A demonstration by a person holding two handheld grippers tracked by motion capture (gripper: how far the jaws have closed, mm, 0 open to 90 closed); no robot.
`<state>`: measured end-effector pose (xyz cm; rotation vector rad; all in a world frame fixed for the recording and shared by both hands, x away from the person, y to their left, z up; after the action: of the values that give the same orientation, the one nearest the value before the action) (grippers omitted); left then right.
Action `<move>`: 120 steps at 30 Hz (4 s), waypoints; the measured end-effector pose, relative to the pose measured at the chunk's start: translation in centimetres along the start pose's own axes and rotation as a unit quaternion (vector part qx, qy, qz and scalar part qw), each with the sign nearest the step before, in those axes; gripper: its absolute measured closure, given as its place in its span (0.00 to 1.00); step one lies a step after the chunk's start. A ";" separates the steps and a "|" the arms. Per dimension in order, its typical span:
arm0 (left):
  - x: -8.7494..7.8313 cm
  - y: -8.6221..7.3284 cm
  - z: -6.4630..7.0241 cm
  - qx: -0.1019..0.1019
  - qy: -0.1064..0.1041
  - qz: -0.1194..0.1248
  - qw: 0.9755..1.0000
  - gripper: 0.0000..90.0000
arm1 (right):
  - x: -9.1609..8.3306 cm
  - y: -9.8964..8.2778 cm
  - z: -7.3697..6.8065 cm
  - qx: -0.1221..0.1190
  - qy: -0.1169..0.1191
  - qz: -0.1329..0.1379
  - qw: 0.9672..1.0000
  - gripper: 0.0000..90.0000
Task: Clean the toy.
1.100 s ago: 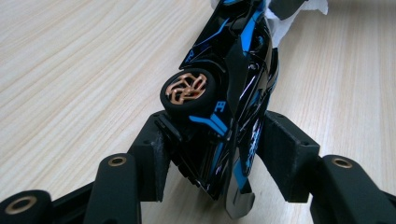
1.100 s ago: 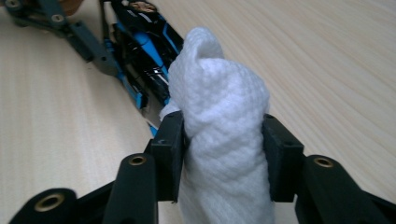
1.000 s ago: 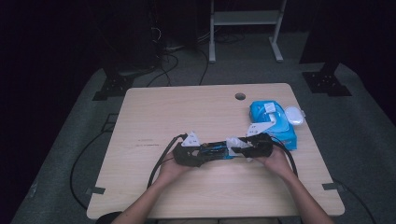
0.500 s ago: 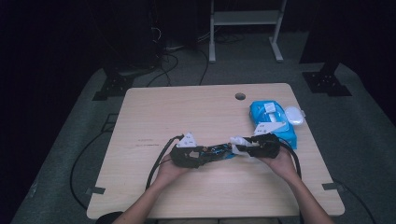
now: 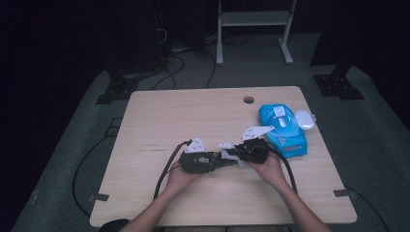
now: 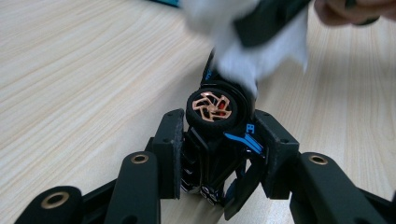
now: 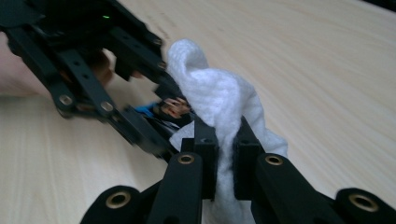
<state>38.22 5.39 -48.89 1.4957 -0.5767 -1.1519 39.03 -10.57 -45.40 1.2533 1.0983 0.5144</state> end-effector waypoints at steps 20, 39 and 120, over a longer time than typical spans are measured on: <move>0.0 0.0 0.0 0.007 -0.006 0.002 1.000 0.64 | 0.9 1.0 -0.5 -0.006 -0.009 0.020 1.000 0.83; 0.0 -0.1 0.0 0.007 -0.003 0.008 1.000 0.64 | 2.3 0.8 -3.1 -0.023 0.017 0.010 1.000 0.96; -0.1 0.3 -1.9 0.053 -0.011 0.003 0.999 0.66 | -3.5 -1.2 4.2 0.025 -0.118 0.012 0.993 0.95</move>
<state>39.97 6.25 -48.78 1.5724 -0.6663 -1.1481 40.91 -15.85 -45.51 1.3358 0.9019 0.3471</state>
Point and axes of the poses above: each handheld gripper's, and its own axes: x roughly forward along the jaws, y roughly out of its top, z roughly to its right, the point moved 5 cm from there along x, roughly forward along the jaws, and after that the axes turned 12 degrees about z, right-handed, at the moved point
